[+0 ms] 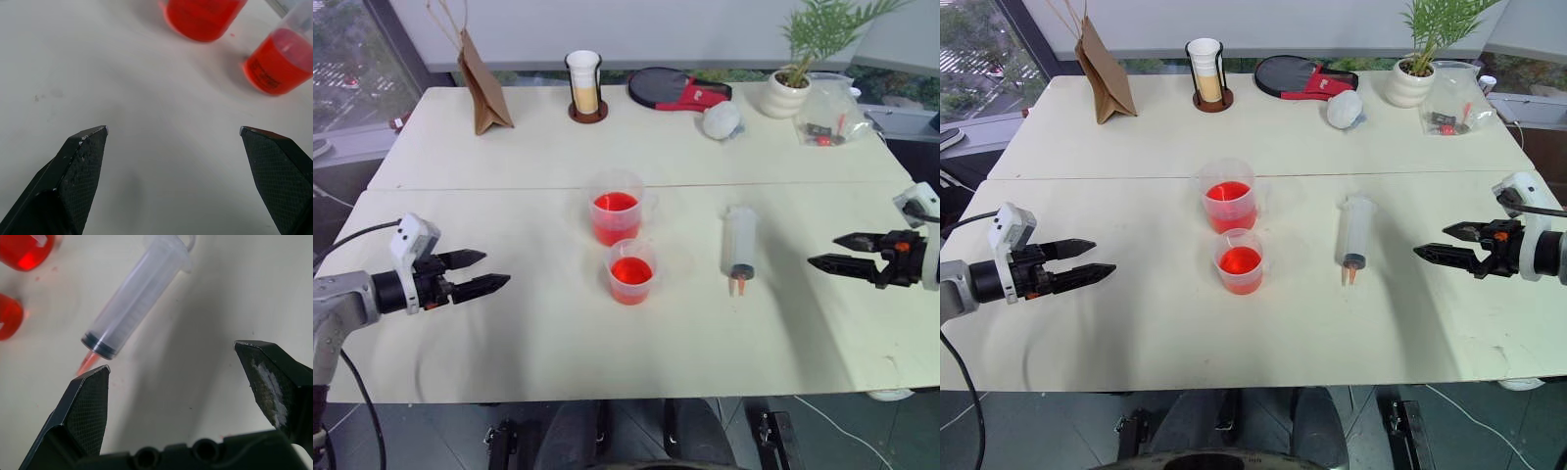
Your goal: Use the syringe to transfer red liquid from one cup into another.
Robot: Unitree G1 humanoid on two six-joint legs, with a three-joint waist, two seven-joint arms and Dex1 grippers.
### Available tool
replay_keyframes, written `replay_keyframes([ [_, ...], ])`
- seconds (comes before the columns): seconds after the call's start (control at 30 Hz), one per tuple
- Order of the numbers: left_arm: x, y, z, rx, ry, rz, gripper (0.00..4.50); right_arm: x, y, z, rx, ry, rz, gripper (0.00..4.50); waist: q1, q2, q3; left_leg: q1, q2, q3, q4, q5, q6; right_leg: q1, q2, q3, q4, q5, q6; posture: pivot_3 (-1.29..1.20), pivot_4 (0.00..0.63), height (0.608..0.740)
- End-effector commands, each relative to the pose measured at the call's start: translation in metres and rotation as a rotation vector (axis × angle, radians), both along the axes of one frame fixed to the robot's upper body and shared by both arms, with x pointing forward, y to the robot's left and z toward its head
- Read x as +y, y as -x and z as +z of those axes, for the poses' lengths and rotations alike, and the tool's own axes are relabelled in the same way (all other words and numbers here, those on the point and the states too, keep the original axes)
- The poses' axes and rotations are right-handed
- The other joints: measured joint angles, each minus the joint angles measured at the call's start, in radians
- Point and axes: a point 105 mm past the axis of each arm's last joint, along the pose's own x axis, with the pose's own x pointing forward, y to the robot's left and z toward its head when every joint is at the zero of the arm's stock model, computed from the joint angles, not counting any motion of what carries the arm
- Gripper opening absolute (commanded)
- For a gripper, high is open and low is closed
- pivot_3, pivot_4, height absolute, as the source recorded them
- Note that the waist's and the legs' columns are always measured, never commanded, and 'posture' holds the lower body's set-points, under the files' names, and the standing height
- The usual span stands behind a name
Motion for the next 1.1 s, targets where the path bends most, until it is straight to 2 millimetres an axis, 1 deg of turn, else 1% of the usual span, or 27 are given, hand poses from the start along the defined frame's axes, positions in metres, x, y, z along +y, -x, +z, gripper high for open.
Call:
replay_keyframes([
  [0.03,0.001,-0.003,0.007,-0.046,-0.010,0.000,4.47,-0.004,-0.003,0.008,-0.033,0.034,0.003,4.50,0.000,0.000,0.000,0.000,0.000,0.000,0.000,0.000,0.000,0.000,0.000,0.000,0.000,0.000,0.000,0.00,0.150,0.740],
  [0.33,0.003,-0.012,0.010,-0.093,-0.002,0.031,4.47,-0.005,-0.017,0.010,-0.090,0.031,-0.047,4.50,0.000,0.001,0.000,0.000,0.000,0.001,-0.001,0.000,0.000,0.000,0.000,0.000,0.000,0.000,0.000,0.00,0.150,0.740],
  [0.47,0.003,-0.018,0.006,-0.097,-0.030,0.043,4.47,-0.009,-0.031,0.016,-0.085,-0.028,-0.152,4.50,-0.002,0.001,0.000,0.000,0.000,0.001,-0.001,0.000,0.000,-0.001,0.000,0.000,0.000,0.000,0.000,0.00,0.150,0.740],
  [0.53,0.001,-0.024,0.015,-0.128,-0.019,0.029,4.47,-0.004,-0.041,0.030,-0.095,-0.053,-0.169,4.50,-0.003,0.001,0.001,0.000,0.000,0.001,-0.001,0.000,0.000,-0.001,0.000,0.000,0.000,0.000,0.000,0.00,0.150,0.740],
  [0.57,-0.001,-0.029,0.021,-0.145,-0.022,0.015,4.47,0.004,-0.047,0.044,-0.118,-0.069,-0.148,4.50,-0.003,0.001,0.001,0.000,0.000,0.001,-0.001,0.000,0.000,-0.001,0.000,0.000,0.000,0.000,0.000,0.00,0.150,0.740],
  [0.6,-0.002,-0.032,0.025,-0.156,-0.025,0.004,4.47,0.010,-0.050,0.053,-0.133,-0.079,-0.133,4.50,-0.003,0.001,0.001,-0.002,0.000,0.001,-0.001,0.000,-0.001,-0.003,0.000,0.000,0.000,0.000,0.000,0.00,0.150,0.740],
  [0.67,-0.014,-0.040,0.043,-0.196,-0.013,-0.054,4.47,0.025,-0.054,0.069,-0.135,-0.036,-0.058,4.50,-0.003,0.002,0.001,-0.003,0.000,0.001,-0.001,0.000,-0.001,-0.004,0.000,-0.001,0.000,0.001,0.000,0.00,0.150,0.740],
  [0.7,-0.024,-0.042,0.056,-0.224,-0.005,-0.106,4.47,0.033,-0.059,0.077,-0.137,0.003,-0.018,4.50,-0.004,0.002,0.001,-0.004,0.000,0.001,0.000,0.001,-0.001,-0.005,0.000,-0.001,0.000,0.001,0.001,0.00,0.150,0.740],
  [0.77,-0.044,-0.041,0.078,-0.276,-0.029,-0.223,4.47,0.049,-0.067,0.093,-0.124,0.027,0.047,4.50,-0.006,0.002,0.001,-0.009,0.000,0.001,0.001,0.001,-0.001,-0.008,0.001,-0.002,0.000,0.003,0.003,0.00,0.150,0.740],
  [0.8,-0.051,-0.040,0.087,-0.308,-0.058,-0.269,4.47,0.055,-0.072,0.098,-0.109,0.048,0.065,4.50,-0.008,0.001,0.001,-0.011,0.000,0.001,0.002,0.002,-0.003,-0.010,0.002,-0.002,0.001,0.003,0.003,0.00,0.150,0.740],
  [0.83,-0.056,-0.039,0.093,-0.320,-0.090,-0.301,4.47,0.058,-0.075,0.098,-0.084,0.083,0.079,4.50,-0.012,0.001,0.001,-0.016,0.000,0.001,0.003,0.004,-0.007,-0.014,0.002,-0.003,0.002,0.003,0.003,0.00,0.150,0.740],
  [0.93,-0.067,-0.029,0.104,-0.339,-0.168,-0.401,4.47,0.062,-0.080,0.091,0.053,0.127,0.065,4.50,-0.023,0.001,0.001,-0.018,-0.001,0.003,0.003,0.005,-0.007,-0.017,0.004,-0.003,0.004,0.003,0.003,0.00,0.150,0.740],
  [0.97,-0.071,-0.025,0.110,-0.356,-0.180,-0.432,4.47,0.062,-0.082,0.085,0.126,0.127,0.029,4.50,-0.025,0.001,0.001,-0.018,-0.001,0.004,0.003,0.004,-0.007,-0.018,0.005,-0.003,0.004,0.003,0.003,0.00,0.150,0.740],
  [1.03,-0.077,-0.020,0.118,-0.379,-0.202,-0.475,4.47,0.060,-0.090,0.078,0.201,0.113,-0.063,4.50,-0.026,0.001,0.001,-0.019,-0.001,0.005,0.003,0.004,-0.006,-0.019,0.005,-0.003,0.004,0.003,0.003,0.00,0.150,0.740],
  [1.1,-0.083,-0.017,0.122,-0.401,-0.221,-0.509,4.47,0.062,-0.096,0.070,0.278,0.060,-0.149,4.50,-0.029,0.001,0.001,-0.019,-0.001,0.007,0.004,0.004,-0.006,-0.020,0.005,-0.003,0.005,0.003,0.003,0.00,0.150,0.740],
])
